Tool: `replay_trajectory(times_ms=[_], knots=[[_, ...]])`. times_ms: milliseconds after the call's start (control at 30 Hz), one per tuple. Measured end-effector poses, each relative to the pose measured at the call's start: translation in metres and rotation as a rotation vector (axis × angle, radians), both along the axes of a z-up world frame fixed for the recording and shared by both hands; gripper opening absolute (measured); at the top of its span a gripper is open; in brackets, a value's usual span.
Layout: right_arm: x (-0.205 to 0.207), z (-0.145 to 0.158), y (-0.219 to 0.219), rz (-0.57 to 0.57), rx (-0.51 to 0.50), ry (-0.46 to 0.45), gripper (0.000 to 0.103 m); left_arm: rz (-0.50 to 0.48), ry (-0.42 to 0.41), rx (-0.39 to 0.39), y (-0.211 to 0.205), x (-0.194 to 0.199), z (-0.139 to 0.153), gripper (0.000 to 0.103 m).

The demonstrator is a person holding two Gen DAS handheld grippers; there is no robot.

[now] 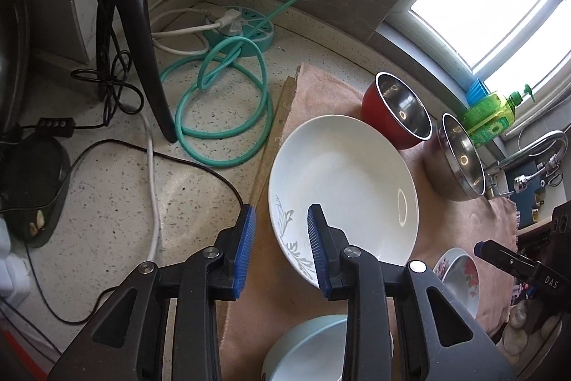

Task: Organize plates and bowls
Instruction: 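Move the left tool to the rim of the white grey-leaf plate, then close the left tool on the grey-leaf plate rim and lift it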

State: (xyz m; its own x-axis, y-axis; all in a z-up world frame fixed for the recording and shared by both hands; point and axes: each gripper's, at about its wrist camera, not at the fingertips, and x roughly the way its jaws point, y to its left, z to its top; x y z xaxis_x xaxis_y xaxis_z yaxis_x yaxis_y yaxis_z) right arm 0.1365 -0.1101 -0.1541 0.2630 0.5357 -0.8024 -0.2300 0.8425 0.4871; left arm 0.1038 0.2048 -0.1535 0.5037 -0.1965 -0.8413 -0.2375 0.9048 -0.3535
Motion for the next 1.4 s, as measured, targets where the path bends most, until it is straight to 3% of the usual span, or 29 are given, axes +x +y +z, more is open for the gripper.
replay_trajectory(times_ms=[167, 300, 600, 767, 867, 1400], knots=[[0.015, -0.017, 0.010, -0.013, 0.000, 0.046, 0.051, -0.004, 0.015, -0.028, 0.007, 0.012, -0.011, 0.029], [0.027, -0.030, 0.018, -0.012, -0.002, 0.083, 0.041, -0.012, 0.020, -0.034, 0.009, 0.020, -0.016, 0.029], [0.041, -0.046, 0.036, 0.005, -0.008, 0.125, 0.038, -0.016, 0.046, -0.050, 0.014, 0.030, -0.028, 0.028], [0.047, -0.053, 0.042, 0.009, -0.011, 0.143, 0.030, -0.018, 0.062, -0.060, 0.014, 0.033, -0.035, 0.028], [0.050, -0.055, 0.045, 0.013, -0.023, 0.140, 0.027, -0.022, 0.063, -0.069, 0.013, 0.035, -0.038, 0.017], [0.063, -0.064, 0.059, 0.020, -0.031, 0.138, 0.009, -0.069, 0.072, -0.041, 0.004, 0.047, -0.041, 0.011]])
